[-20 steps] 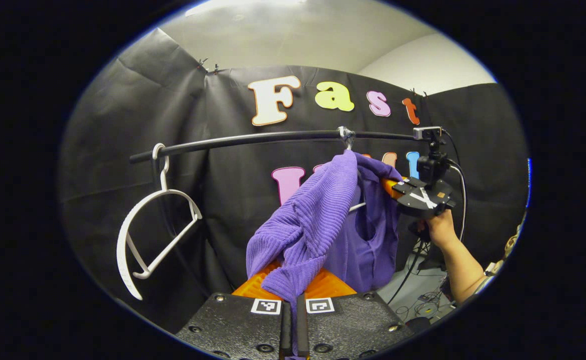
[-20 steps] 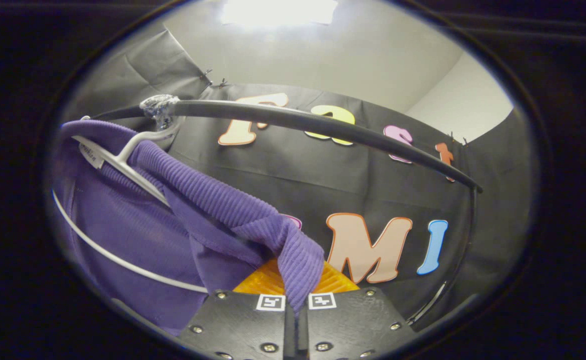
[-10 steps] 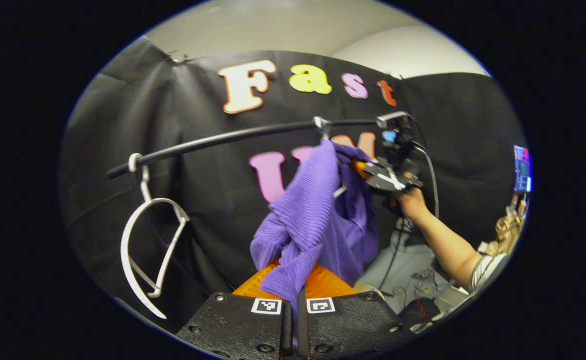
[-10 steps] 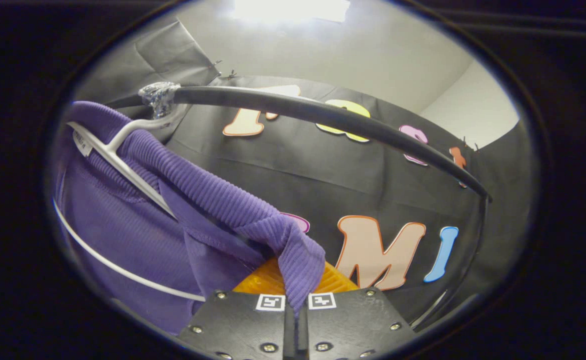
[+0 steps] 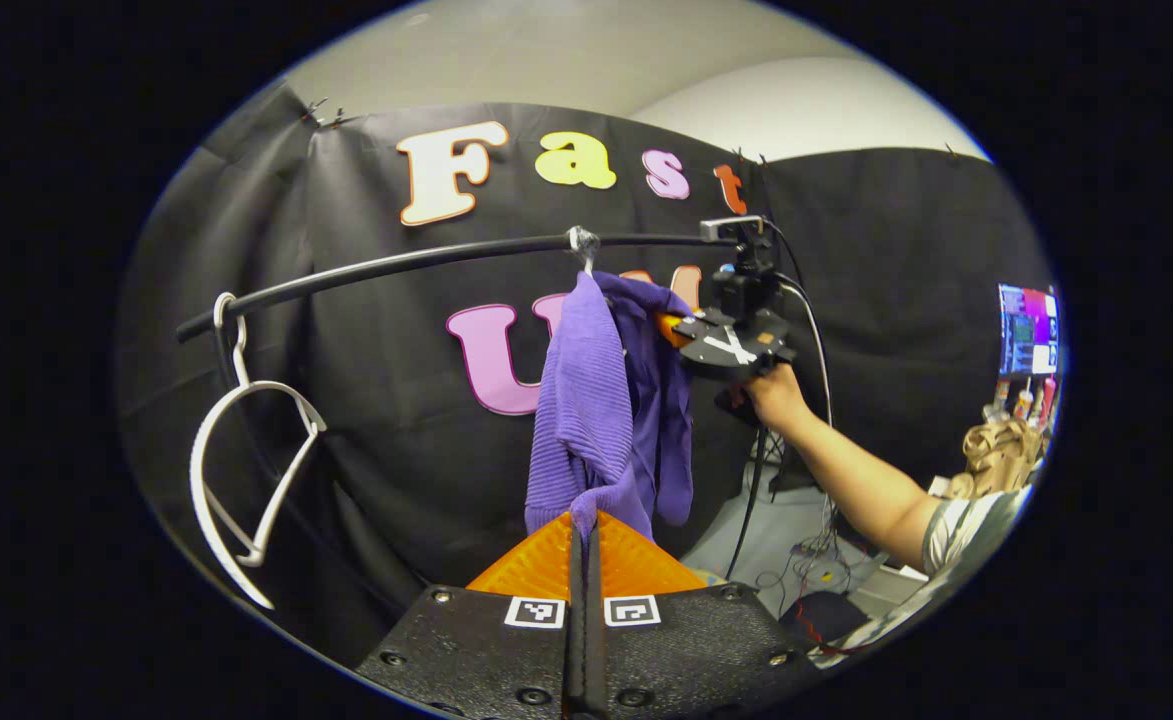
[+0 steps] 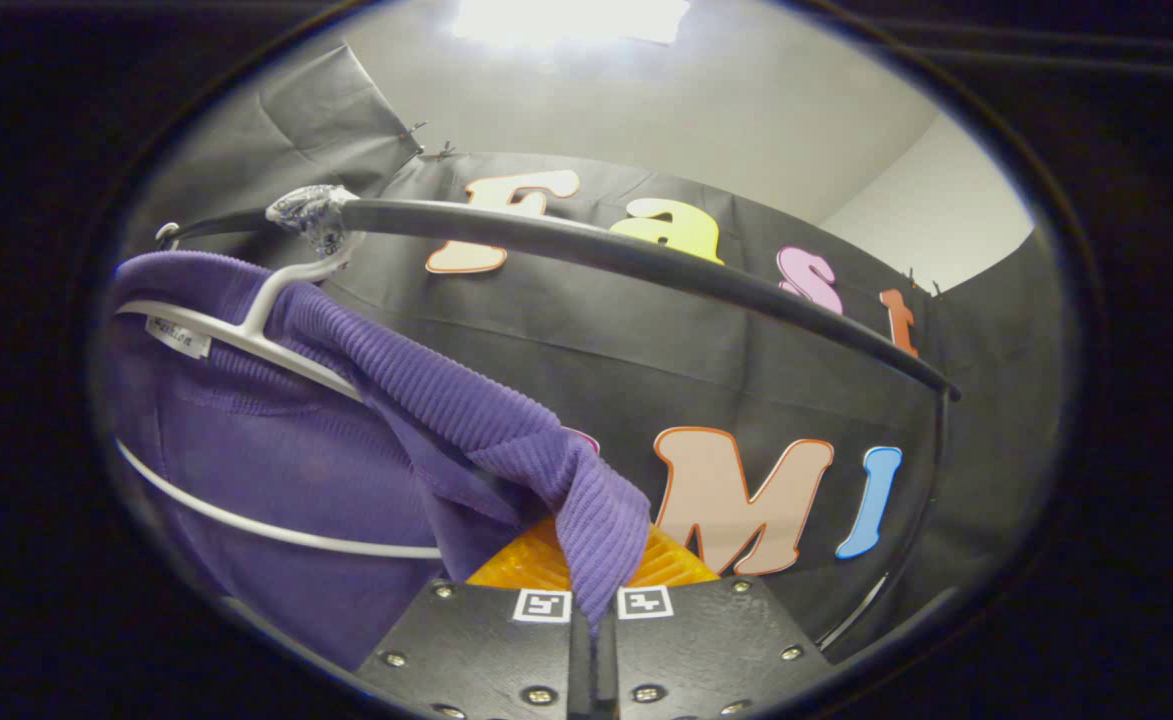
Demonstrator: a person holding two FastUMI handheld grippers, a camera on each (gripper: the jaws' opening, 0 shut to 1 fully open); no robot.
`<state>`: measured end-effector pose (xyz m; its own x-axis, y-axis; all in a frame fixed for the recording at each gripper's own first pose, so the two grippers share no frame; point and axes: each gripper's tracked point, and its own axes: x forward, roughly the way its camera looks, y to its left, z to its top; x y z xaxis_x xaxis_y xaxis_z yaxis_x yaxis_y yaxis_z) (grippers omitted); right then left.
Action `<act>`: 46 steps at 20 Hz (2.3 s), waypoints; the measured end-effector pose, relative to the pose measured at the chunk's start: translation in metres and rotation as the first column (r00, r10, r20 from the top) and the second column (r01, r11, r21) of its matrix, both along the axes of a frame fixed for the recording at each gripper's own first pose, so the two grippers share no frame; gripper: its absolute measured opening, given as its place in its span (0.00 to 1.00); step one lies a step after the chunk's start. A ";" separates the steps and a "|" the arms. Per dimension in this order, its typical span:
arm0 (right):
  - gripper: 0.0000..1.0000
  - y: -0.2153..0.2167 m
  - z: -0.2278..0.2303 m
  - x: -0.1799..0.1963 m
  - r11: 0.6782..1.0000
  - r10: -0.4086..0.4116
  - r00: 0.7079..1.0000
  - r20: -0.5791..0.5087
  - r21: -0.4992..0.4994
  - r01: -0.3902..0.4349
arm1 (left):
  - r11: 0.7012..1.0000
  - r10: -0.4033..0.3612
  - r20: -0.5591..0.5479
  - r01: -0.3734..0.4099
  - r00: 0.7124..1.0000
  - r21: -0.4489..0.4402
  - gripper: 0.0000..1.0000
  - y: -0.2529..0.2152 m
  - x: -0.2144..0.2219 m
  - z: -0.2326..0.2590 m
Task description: Grasp the clothes on the hanger with both hands and then place them into the laundry hamper below.
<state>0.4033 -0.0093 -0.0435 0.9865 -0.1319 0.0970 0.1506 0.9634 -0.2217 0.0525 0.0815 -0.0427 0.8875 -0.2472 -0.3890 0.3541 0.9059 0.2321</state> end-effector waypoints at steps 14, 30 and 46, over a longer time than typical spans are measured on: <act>0.03 -0.012 0.033 0.002 0.997 0.025 0.999 0.045 -0.068 -0.022 | 0.908 0.286 0.550 -0.406 0.785 0.107 0.03 0.070 0.001 0.138; 0.03 -0.022 0.039 0.066 0.900 0.003 0.975 0.223 -0.425 0.095 | 0.844 0.384 0.674 -0.536 0.631 0.022 0.00 0.086 0.074 0.182; 0.03 0.000 -0.097 0.116 0.949 0.197 0.979 -0.054 0.260 -0.177 | 0.834 0.484 0.568 -0.548 0.666 -0.069 0.00 0.118 0.095 0.112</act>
<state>0.5195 -0.0096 -0.1406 0.9989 0.0458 0.0055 -0.0460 0.9985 0.0290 0.1473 0.1996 0.0690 0.9233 0.3266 0.2019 -0.3780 0.8655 0.3286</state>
